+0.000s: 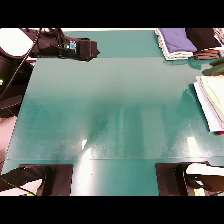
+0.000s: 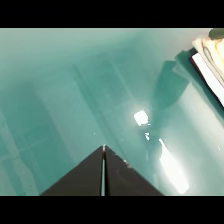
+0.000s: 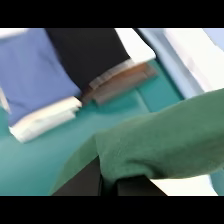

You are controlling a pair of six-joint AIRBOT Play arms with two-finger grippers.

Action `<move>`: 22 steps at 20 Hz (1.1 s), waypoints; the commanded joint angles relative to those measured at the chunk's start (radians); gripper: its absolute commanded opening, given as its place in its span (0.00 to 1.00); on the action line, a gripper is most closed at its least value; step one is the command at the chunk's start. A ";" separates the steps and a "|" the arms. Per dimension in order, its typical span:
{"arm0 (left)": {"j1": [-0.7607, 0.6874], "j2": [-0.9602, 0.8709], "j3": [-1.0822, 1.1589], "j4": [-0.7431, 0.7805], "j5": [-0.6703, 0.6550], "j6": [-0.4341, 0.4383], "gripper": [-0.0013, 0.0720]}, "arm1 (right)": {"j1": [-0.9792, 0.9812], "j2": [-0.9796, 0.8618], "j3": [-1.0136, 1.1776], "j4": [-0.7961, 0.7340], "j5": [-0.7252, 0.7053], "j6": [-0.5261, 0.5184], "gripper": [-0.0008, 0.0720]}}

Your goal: Fold the shirts.

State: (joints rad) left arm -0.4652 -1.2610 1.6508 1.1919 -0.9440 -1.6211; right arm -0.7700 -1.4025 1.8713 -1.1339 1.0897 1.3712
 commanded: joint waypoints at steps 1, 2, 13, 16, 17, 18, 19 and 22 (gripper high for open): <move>0.000 0.000 0.000 0.003 -0.009 0.006 0.05 | -0.039 0.091 -0.166 -0.075 0.055 0.001 0.04; 0.000 0.000 0.000 0.002 -0.009 0.007 0.05 | -0.063 0.116 -0.224 -0.076 0.074 0.001 0.04; 0.000 0.000 0.000 0.004 -0.018 0.045 0.05 | -0.362 0.371 -0.723 -0.074 0.127 -0.011 0.78; 0.000 0.000 0.000 0.004 -0.019 0.051 0.05 | -0.392 0.419 -0.697 -0.070 0.122 -0.011 0.78; 0.000 0.000 0.000 0.004 -0.019 0.051 0.05 | -0.380 0.430 -0.678 -0.069 0.117 -0.010 0.78; 0.000 0.000 0.000 0.004 -0.020 0.051 0.05 | -0.361 0.442 -0.657 -0.069 0.110 -0.010 0.78; 0.000 0.000 0.000 0.004 -0.023 0.051 0.05 | -0.333 0.451 -0.630 -0.061 0.101 -0.010 0.78; 0.000 0.000 0.000 0.004 -0.036 0.051 0.05 | -0.192 0.454 -0.544 0.055 0.097 -0.010 0.78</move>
State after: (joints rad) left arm -0.4652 -1.2610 1.6508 1.1957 -0.9726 -1.5723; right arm -1.0512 -0.9623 1.2671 -1.1641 1.1957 1.3598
